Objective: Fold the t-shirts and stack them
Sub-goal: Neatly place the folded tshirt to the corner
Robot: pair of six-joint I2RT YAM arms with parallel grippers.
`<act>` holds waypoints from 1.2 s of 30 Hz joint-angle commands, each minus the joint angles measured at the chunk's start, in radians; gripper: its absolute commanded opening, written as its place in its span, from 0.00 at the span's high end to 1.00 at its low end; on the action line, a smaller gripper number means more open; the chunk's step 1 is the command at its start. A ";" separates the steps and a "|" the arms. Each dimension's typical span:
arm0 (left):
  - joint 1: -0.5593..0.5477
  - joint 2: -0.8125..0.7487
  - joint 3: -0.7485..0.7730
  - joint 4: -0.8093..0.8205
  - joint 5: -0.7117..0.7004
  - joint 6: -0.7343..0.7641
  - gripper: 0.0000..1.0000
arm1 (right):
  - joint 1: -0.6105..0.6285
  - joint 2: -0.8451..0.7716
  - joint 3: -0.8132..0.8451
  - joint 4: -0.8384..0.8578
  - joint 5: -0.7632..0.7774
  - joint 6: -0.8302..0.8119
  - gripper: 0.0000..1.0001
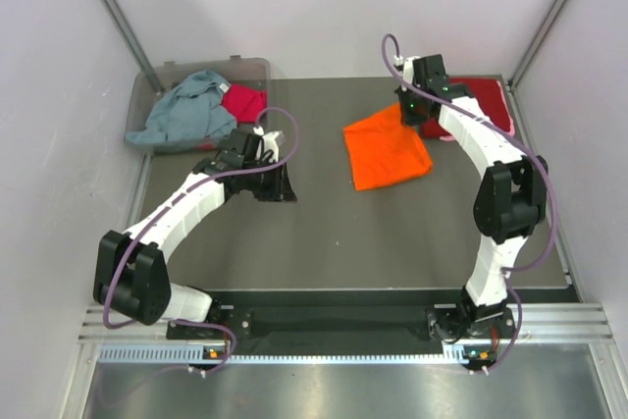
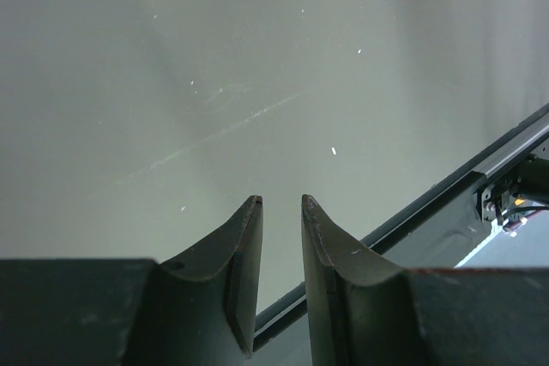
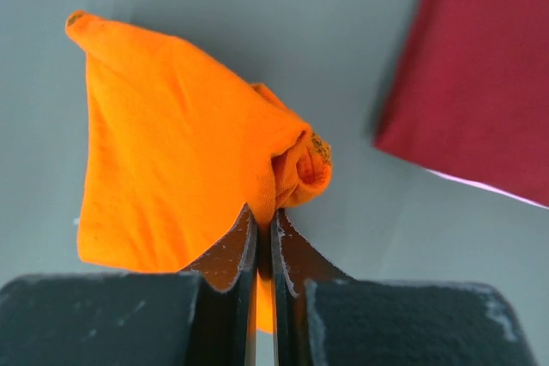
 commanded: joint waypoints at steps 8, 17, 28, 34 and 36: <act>0.003 -0.036 -0.014 0.002 -0.054 0.020 0.70 | -0.069 -0.013 0.134 -0.022 0.167 -0.136 1.00; 0.003 -0.001 -0.001 -0.016 -0.067 0.028 0.71 | -0.110 0.064 0.278 -0.029 0.239 -0.214 1.00; 0.005 0.021 0.005 -0.016 -0.088 0.026 0.71 | -0.221 0.143 0.413 0.001 0.190 -0.227 1.00; 0.006 0.030 0.008 -0.013 -0.090 0.025 0.71 | -0.238 0.146 0.423 0.054 0.163 -0.253 1.00; 0.008 0.033 0.009 -0.015 -0.088 0.025 0.71 | -0.247 0.154 0.441 0.057 0.163 -0.244 1.00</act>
